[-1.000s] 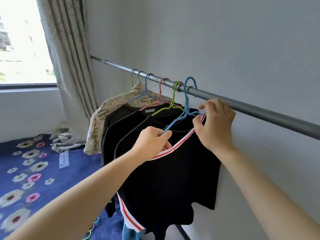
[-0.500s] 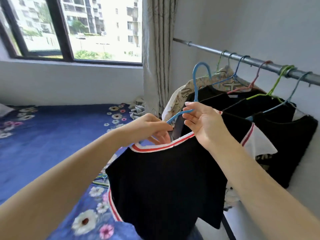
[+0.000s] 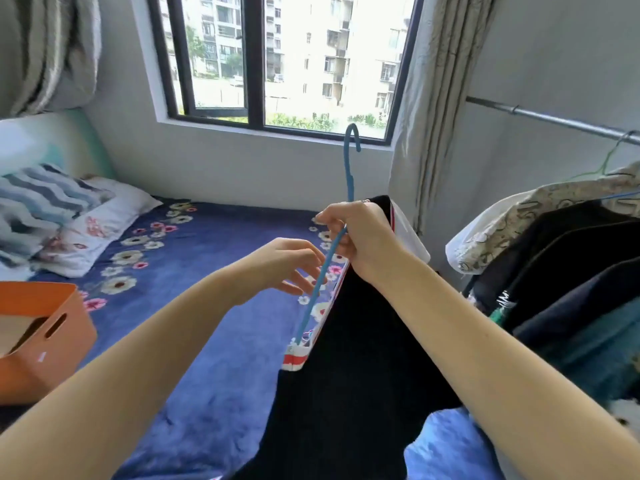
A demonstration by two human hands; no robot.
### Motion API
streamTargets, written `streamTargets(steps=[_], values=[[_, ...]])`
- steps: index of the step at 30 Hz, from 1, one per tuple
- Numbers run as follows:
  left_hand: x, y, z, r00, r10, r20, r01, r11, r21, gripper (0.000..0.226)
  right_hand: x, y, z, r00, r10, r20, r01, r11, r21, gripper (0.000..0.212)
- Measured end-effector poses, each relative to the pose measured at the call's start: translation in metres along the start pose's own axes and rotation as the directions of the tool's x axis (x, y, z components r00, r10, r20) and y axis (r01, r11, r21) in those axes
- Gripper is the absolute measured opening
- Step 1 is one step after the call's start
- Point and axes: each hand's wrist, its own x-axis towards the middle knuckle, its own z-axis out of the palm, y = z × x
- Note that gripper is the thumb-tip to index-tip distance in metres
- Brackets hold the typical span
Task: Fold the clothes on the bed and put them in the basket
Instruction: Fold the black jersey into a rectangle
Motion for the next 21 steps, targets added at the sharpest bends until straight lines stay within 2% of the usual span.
streamTargets(steps=[3, 6, 8, 11, 16, 18, 21], values=[[-0.002, -0.021, -0.030, 0.988, -0.002, -0.153, 0.004, 1.000, 0.013, 0.023, 0.012, -0.005, 0.049, 0.996, 0.034, 0.077, -0.028, 0.997, -0.073, 0.028], [0.001, -0.035, -0.060, 0.946, 0.021, -0.324, -0.032, 0.999, -0.029, 0.040, 0.022, -0.008, 0.092, 0.986, 0.072, 0.153, -0.039, 0.978, -0.206, 0.021], [0.008, -0.043, -0.073, 0.907, 0.041, -0.419, -0.049, 0.999, -0.009, 0.051, 0.027, -0.005, 0.109, 0.983, 0.068, 0.172, -0.010, 0.948, -0.317, 0.022], [0.024, -0.058, -0.092, 0.827, 0.078, -0.557, -0.046, 0.996, 0.071, 0.042, 0.037, 0.005, 0.129, 0.976, -0.005, 0.216, 0.106, 0.882, -0.459, 0.029], [0.051, -0.080, -0.139, 0.658, 0.200, -0.726, 0.093, 0.935, 0.341, 0.031, 0.067, 0.016, 0.137, 0.939, -0.047, 0.341, 0.255, 0.760, -0.598, 0.028], [0.060, -0.091, -0.165, 0.627, 0.218, -0.748, 0.146, 0.910, 0.388, 0.022, 0.084, 0.024, 0.133, 0.922, -0.016, 0.388, 0.291, 0.690, -0.663, 0.027], [0.075, -0.111, -0.210, 0.618, 0.157, -0.771, 0.299, 0.860, 0.415, 0.023, 0.117, 0.044, 0.130, 0.880, 0.069, 0.471, 0.346, 0.585, -0.733, 0.027]])
